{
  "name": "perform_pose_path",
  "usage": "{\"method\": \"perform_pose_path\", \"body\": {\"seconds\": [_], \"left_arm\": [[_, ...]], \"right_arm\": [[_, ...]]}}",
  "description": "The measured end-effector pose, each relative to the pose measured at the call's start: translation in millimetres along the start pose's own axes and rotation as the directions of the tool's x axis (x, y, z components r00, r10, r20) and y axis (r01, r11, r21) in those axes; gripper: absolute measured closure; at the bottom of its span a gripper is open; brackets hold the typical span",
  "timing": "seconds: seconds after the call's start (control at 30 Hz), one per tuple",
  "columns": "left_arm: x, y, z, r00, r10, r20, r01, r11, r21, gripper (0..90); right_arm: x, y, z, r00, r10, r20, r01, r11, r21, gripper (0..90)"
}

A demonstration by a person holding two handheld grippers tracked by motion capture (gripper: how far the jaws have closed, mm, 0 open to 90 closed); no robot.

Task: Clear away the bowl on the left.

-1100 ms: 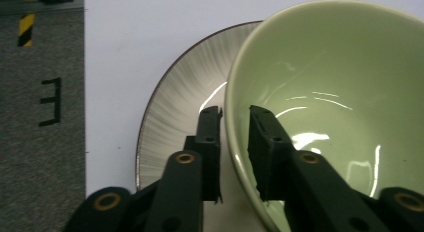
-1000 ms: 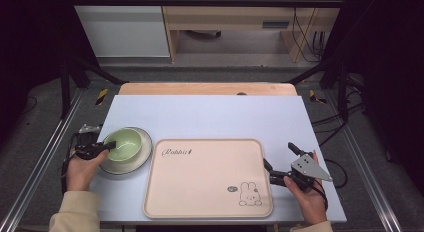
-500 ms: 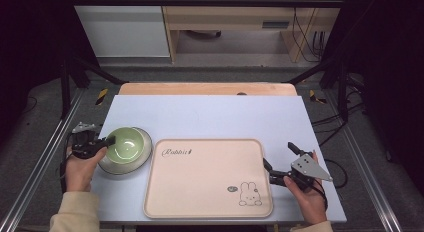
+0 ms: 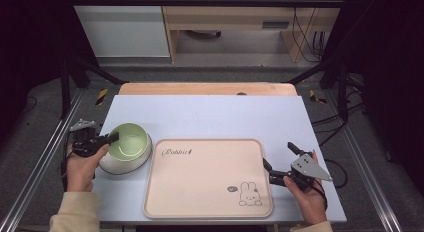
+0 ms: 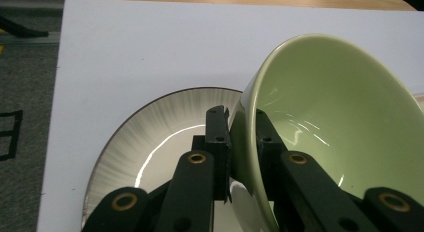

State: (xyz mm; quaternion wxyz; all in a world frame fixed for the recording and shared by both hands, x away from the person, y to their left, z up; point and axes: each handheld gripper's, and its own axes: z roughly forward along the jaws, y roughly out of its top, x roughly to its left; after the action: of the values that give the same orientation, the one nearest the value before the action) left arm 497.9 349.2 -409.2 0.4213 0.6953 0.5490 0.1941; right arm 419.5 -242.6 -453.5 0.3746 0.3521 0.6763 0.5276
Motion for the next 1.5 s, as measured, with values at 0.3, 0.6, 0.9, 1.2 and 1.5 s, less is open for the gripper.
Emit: {"method": "perform_pose_path", "body": {"seconds": [0.3, 0.6, 0.9, 1.2, 1.5], "left_arm": [[-14.6, 3.4, 2.8, 0.9992, 0.024, 0.032, -0.024, 0.9997, -0.004, 81.8], [-27.0, 5.2, 5.2, 0.9969, 0.044, 0.065, -0.043, 0.9991, -0.003, 81.7], [-41.6, 5.3, 9.9, 0.9929, 0.066, 0.099, -0.067, 0.9977, 0.008, 81.7], [-61.8, 4.1, 17.3, 0.9853, 0.092, 0.144, -0.095, 0.9954, 0.013, 81.8], [-79.8, 2.2, 22.6, 0.9762, 0.114, 0.184, -0.120, 0.9925, 0.022, 81.7]], "right_arm": [[-0.5, 0.2, -0.2, 1.0000, 0.001, 0.000, -0.001, 1.000, -0.004, 3.1], [-0.2, 0.4, -0.4, 1.0000, 0.001, -0.002, -0.001, 1.000, -0.004, 3.1], [-0.1, 0.4, 0.0, 1.0000, 0.001, -0.002, -0.001, 1.000, -0.005, 3.1], [-0.8, 0.3, 0.0, 1.0000, 0.003, -0.001, -0.003, 1.000, -0.009, 3.1], [-1.0, 0.4, -0.1, 1.0000, 0.006, 0.001, -0.006, 1.000, -0.011, 3.1]]}}
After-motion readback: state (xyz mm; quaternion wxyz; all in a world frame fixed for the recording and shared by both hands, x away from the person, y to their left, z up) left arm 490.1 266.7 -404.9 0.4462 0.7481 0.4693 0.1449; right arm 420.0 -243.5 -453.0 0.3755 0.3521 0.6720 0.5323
